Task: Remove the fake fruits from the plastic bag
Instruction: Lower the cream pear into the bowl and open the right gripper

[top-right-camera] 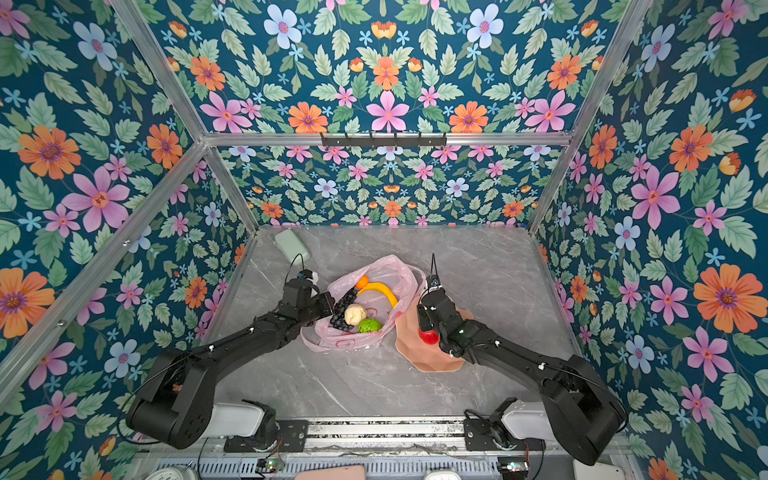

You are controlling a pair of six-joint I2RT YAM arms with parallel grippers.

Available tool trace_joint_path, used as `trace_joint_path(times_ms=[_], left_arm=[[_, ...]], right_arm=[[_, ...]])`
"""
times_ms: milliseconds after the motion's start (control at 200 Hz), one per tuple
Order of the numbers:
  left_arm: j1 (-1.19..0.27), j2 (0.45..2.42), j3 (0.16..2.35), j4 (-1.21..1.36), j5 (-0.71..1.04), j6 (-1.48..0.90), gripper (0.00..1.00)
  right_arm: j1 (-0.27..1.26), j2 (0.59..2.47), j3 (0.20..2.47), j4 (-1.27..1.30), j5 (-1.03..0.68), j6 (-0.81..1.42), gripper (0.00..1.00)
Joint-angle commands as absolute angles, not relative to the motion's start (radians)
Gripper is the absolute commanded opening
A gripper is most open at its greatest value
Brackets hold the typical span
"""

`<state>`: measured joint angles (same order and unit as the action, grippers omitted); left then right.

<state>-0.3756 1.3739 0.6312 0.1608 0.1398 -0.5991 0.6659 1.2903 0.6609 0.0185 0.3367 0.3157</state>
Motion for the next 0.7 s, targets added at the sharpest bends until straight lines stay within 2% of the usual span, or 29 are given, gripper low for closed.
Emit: trace_joint_path(times_ms=[0,415,695], left_arm=[[-0.376,1.370,0.634,0.163,0.138,-0.595,0.00],[-0.376,1.373,0.631,0.164,0.139,-0.597,0.00],[-0.376,1.375,0.630,0.168,0.138,-0.597,0.00]], right_arm=[[0.661,1.299,0.649,0.005,0.455,0.402,0.38],[0.654,1.376,0.623,0.002,0.573,0.536,0.41],[0.654,1.374,0.614,0.000,0.566,0.564,0.56]])
